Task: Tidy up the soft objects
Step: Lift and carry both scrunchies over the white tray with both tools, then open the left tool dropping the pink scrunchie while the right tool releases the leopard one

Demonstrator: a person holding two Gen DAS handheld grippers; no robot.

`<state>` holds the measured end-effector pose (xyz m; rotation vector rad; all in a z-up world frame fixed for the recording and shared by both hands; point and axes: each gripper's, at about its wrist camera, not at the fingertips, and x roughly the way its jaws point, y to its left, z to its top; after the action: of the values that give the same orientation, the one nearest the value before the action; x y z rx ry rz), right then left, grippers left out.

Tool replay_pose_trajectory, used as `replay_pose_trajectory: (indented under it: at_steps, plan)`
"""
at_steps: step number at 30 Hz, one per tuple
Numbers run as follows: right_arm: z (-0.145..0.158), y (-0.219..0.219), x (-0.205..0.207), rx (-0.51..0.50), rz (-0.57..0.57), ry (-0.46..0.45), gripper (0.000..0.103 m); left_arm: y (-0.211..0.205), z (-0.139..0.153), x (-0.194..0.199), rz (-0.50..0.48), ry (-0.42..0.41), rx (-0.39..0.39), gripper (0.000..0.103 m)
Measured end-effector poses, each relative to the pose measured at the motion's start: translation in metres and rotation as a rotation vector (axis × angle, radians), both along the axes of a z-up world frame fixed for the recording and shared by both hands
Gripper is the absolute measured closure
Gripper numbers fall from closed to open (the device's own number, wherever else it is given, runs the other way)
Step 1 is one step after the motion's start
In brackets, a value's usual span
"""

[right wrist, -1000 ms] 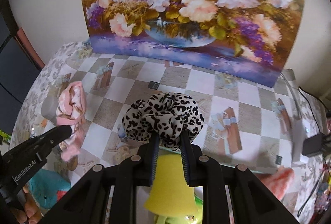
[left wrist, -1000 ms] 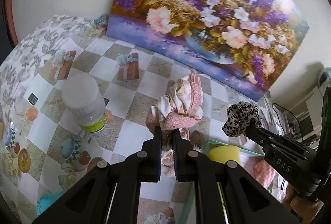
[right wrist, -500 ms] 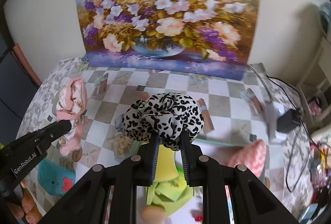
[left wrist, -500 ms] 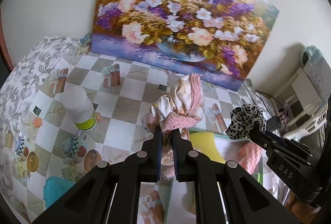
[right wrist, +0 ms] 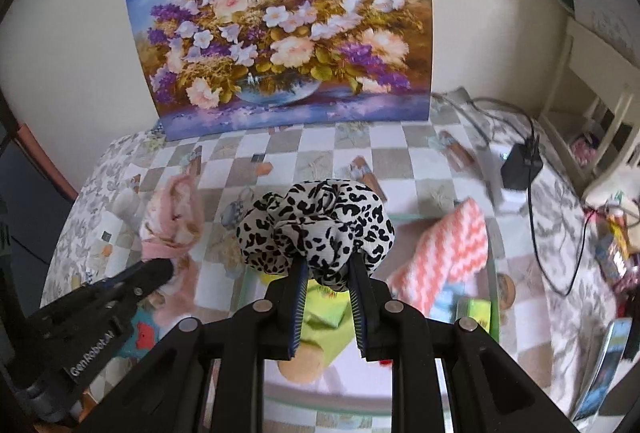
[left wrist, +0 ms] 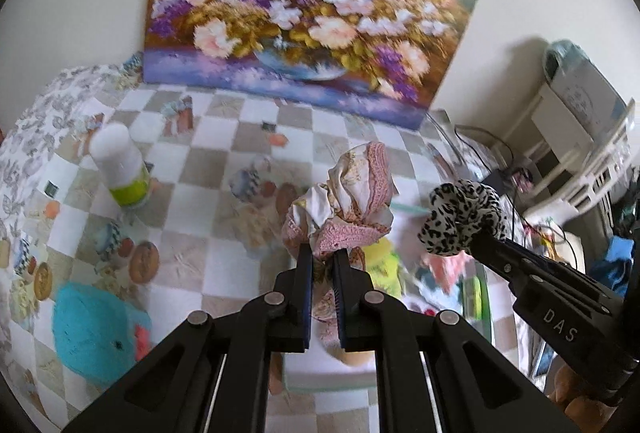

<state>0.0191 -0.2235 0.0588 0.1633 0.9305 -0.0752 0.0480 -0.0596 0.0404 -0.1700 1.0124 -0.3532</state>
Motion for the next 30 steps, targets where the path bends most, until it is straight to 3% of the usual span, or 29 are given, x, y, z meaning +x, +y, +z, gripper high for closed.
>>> replay_pose_trajectory:
  at_steps: [9,19,26,28,30]
  plan:
    - [-0.040,-0.014,-0.027,-0.002,-0.060,0.077,0.081,-0.024,-0.032,-0.021,-0.088,0.105,-0.011,0.093]
    - [-0.102,-0.033,-0.032,-0.030,-0.080,0.261,0.081,-0.052,-0.081,-0.027,-0.145,0.258,0.075,0.093]
    - [-0.120,-0.041,-0.032,-0.002,-0.087,0.314,0.077,-0.063,-0.104,-0.029,-0.174,0.331,0.120,0.093]
    - [-0.123,-0.042,-0.033,0.002,-0.087,0.323,0.076,-0.063,-0.106,-0.029,-0.173,0.347,0.112,0.090]
    - [-0.125,-0.042,-0.033,0.007,-0.085,0.327,0.072,-0.062,-0.104,-0.029,-0.170,0.347,0.109,0.076]
